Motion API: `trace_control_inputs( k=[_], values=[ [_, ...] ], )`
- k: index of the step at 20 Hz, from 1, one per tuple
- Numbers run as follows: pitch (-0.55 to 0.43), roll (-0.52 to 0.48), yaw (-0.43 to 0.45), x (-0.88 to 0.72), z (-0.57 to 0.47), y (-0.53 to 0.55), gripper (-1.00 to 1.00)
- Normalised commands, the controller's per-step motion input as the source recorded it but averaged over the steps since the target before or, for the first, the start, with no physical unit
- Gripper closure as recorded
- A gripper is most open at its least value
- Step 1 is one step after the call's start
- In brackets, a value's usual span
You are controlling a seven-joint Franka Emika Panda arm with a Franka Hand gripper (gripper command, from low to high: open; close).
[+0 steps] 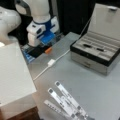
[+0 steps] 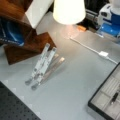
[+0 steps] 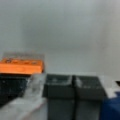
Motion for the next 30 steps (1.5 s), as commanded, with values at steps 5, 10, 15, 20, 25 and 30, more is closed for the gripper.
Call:
trace_control_inputs(
  k=[5, 10, 15, 20, 25, 30],
  values=[
    [-0.277, 0.031, -0.033, -0.22, -0.52, 0.07, 1.00],
    [-0.323, 0.050, -0.084, -0.23, -0.59, 0.08, 1.00],
    [-0.354, 0.077, -0.124, -0.25, -0.54, 0.02, 1.00],
    [-0.314, 0.061, -0.124, -0.35, -0.34, -0.06, 1.00],
    [-0.283, 0.069, -0.121, -0.39, -0.24, -0.09, 1.00],
    [-0.290, 0.072, -0.118, -0.43, -0.30, -0.08, 1.00]
  ],
)
